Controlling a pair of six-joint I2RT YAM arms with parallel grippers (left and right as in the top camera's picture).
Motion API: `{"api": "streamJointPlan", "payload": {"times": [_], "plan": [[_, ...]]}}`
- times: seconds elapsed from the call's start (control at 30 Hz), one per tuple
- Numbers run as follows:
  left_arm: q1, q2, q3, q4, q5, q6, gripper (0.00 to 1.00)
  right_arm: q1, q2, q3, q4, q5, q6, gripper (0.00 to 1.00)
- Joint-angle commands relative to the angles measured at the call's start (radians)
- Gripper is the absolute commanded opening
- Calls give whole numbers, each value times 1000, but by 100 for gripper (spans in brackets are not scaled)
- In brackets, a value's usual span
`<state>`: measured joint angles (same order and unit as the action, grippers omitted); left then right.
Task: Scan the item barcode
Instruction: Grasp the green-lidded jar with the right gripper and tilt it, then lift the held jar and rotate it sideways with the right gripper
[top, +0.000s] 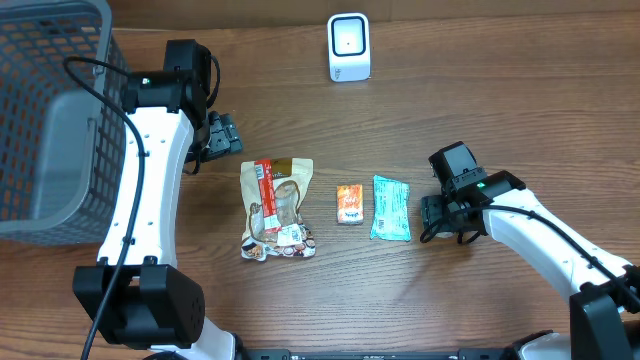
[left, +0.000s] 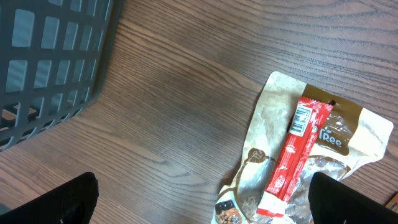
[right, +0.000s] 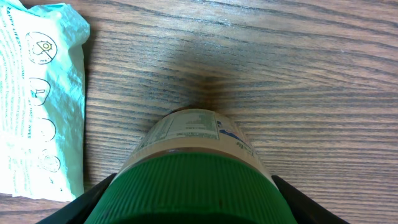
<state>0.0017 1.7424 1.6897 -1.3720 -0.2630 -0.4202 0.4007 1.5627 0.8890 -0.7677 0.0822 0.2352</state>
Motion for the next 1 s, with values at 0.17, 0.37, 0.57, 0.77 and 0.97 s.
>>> {"api": "streamJointPlan", "payload": {"times": [0.17, 0.37, 0.57, 0.77, 0.97], "plan": [[-2, 2, 22, 0, -6, -18, 100, 2, 1, -4, 3, 6, 2, 68], [-2, 2, 22, 0, -6, -18, 99, 2, 1, -4, 3, 6, 1, 69], [-2, 2, 22, 0, -6, -18, 100, 2, 1, -5, 4, 6, 1, 69], [-2, 2, 22, 0, -6, -18, 100, 2, 1, -5, 8, 6, 1, 73], [-2, 2, 22, 0, -6, -18, 100, 2, 1, -5, 8, 6, 1, 78]]}}
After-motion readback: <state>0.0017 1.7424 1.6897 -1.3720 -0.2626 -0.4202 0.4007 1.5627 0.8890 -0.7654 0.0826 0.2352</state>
